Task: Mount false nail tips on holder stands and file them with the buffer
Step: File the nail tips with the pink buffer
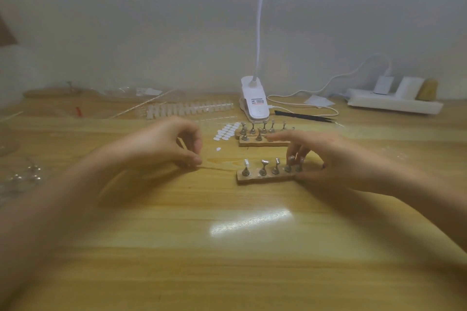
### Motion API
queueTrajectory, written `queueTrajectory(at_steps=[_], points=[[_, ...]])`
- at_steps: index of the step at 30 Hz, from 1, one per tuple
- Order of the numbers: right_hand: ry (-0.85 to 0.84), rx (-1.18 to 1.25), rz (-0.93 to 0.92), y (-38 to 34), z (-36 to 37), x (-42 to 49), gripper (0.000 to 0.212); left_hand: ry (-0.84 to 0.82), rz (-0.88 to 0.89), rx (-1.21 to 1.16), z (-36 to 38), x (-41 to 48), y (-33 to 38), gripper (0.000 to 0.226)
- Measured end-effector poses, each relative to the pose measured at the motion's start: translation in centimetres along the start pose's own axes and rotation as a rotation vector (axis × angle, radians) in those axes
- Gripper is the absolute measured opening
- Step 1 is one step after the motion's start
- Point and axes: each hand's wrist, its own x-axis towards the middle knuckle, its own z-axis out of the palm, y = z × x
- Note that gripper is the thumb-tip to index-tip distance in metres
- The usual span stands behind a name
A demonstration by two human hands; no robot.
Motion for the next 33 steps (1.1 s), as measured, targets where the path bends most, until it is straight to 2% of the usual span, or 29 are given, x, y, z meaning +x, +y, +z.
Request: queueTrajectory(at_steps=[2,4,7,10,14,16,20,22,26,33], points=[[0.052,-0.035,-0.028,-0.1,-0.1,0.1,0.074,0.103,0.018,-0.106,-0.3,-0.2,0.9,0.02],[0.186,0.01,-0.072,-0.7,-0.5,0.2,0.064,0.159,0.061,-0.213,-0.7,-0.7,2.6,0.022],[0.338,0.254,-0.102,-2.3,-1.2,0.0,0.051,0.094,0.118,-0.328,-0.3,-1.9,5.5,0.024],[0.317,0.535,-0.065,-3.8,-1.2,-0.3,0.038,0.027,0.155,-0.378,0.8,-2.9,7.7,0.023],[0.244,0.702,-0.006,-4.5,-1.2,-0.5,0.017,-0.021,0.157,-0.419,1.9,-3.5,8.8,0.021],[0.174,0.735,0.025,-4.6,-1.4,-0.6,0.015,-0.02,0.131,-0.412,2.2,-3.5,8.8,0.019],[0.069,0.791,0.092,-4.3,-1.9,-0.7,0.024,-0.016,0.116,-0.39,2.6,-3.4,8.6,0.013],[0.034,0.808,0.109,-4.3,-1.8,-0.6,0.017,-0.006,0.147,-0.36,2.9,-3.4,8.5,0.011],[0.035,0.805,0.138,-4.6,-1.2,-0.3,0.005,0.046,0.212,-0.266,3.5,-3.3,8.5,0.014],[0.128,0.871,0.18,-4.1,1.0,-1.3,0.005,0.278,0.389,-0.12,4.7,-3.7,8.7,0.009]])
